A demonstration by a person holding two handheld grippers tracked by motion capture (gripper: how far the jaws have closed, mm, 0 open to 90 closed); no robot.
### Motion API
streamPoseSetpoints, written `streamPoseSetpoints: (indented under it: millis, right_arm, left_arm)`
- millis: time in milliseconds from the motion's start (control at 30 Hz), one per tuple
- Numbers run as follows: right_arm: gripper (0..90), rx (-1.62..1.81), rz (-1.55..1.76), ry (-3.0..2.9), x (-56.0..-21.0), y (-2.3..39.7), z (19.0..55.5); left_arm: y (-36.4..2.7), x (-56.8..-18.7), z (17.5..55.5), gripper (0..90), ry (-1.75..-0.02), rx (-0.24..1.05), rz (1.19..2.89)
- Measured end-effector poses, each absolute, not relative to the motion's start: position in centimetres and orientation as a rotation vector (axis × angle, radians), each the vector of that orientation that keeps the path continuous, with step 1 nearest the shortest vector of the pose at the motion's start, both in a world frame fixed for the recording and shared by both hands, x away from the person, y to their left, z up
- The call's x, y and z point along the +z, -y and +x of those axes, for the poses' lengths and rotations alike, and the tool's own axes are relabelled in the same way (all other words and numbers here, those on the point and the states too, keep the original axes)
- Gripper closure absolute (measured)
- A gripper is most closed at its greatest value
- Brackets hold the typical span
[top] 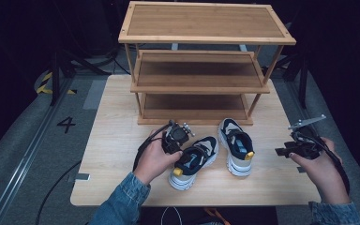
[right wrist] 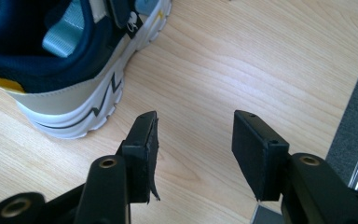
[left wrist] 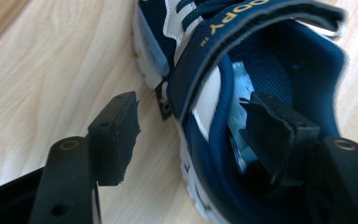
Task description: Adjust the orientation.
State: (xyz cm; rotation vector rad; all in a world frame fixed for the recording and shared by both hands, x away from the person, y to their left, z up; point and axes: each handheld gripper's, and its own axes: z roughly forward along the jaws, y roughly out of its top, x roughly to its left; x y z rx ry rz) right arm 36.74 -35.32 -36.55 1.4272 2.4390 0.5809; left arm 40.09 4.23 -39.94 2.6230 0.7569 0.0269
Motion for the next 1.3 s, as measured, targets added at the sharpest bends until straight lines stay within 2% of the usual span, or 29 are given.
streamPoseSetpoints:
  millis: [33,200,400,733,933,1033,1067,1133,1300]
  right_arm:
    - [51.4,0.582,1.434,-2.436,-36.6,35.4,36.6]
    - [51.4,0.574,1.449,-2.427,-36.7,35.8,36.3]
    - [51.4,0.573,1.448,-2.425,-36.7,35.9,36.2]
    - [51.4,0.576,1.432,-2.451,-37.0,35.2,36.8]
    - [51.4,0.572,1.421,-2.45,-37.0,35.1,36.8]
    - [51.4,0.575,1.415,-2.445,-36.8,35.1,36.7]
    - [51.4,0.579,1.413,-2.446,-36.8,35.1,36.7]
    - [51.4,0.582,1.413,-2.443,-36.7,35.1,36.7]
    - [51.3,0.588,1.405,-2.442,-36.5,35.0,36.8]
  left_arm:
    - [-4.1,-40.0,40.2,36.6,-0.751,0.029,2.624]
    - [-3.8,-40.0,40.3,65.1,-0.771,0.019,2.609]
    - [-3.9,-39.7,40.2,68.4,-0.765,0.067,2.592]
    - [-8.0,-38.4,41.2,68.8,-0.947,0.178,2.485]
    - [-9.4,-39.4,42.2,66.5,-1.031,0.222,2.445]
    - [-9.8,-39.6,42.4,65.4,-1.044,0.188,2.433]
    - [-9.9,-39.5,42.4,61.7,-1.042,0.182,2.43]
    - [-10.0,-39.2,42.3,44.4,-1.03,0.177,2.403]
    - [-10.6,-37.5,41.2,30.2,-0.953,0.244,2.41]
